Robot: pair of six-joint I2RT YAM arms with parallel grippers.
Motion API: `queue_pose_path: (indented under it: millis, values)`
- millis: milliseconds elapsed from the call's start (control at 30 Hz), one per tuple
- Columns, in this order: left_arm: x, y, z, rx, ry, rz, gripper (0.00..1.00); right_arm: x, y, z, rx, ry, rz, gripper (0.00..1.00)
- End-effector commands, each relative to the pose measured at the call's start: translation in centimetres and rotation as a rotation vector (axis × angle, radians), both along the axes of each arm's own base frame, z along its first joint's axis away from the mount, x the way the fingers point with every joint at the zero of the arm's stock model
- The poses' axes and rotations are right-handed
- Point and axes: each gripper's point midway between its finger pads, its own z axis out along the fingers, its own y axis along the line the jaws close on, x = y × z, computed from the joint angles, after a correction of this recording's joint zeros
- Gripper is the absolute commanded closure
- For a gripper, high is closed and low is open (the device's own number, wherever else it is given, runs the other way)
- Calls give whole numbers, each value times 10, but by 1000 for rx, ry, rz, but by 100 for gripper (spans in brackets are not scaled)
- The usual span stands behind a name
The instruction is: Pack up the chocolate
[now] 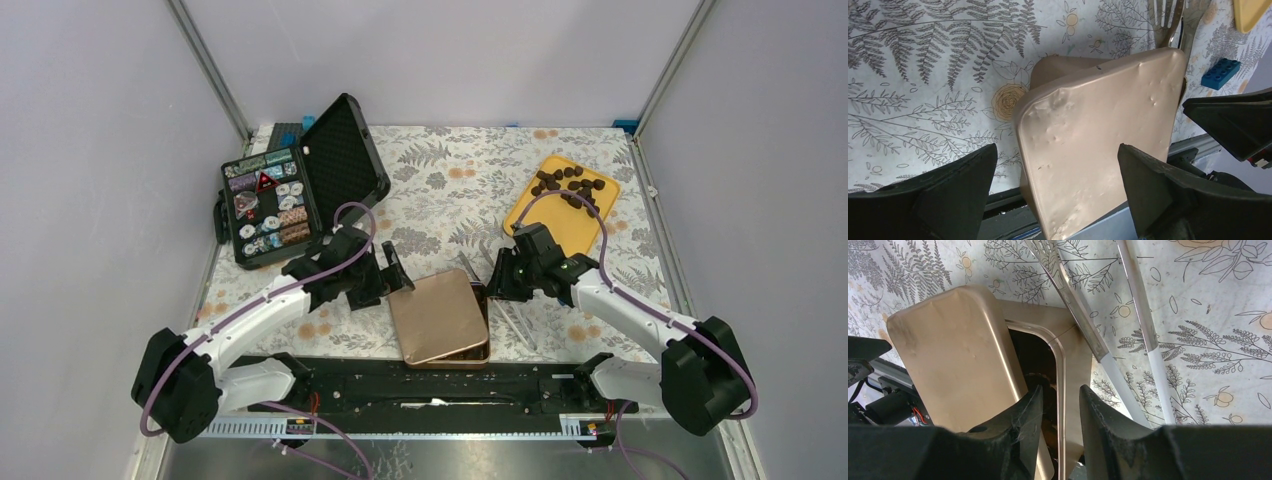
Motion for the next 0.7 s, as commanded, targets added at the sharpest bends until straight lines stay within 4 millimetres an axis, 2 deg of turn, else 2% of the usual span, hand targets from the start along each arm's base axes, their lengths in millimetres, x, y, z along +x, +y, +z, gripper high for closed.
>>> queue_pose_path:
  millis: [0,300,567,667]
  values:
    - [7,-13,6,-61,-33,-34,1,1,10,0,31,0,19,61]
    - [5,-32,-1,-127,1,-113,3,5,14,4,42,-12,22,66]
    - [8,-38,-1,-132,-6,-136,3,5,12,-6,26,0,20,70]
    - [9,-40,0,-136,-8,-150,4,6,13,-10,23,7,21,77]
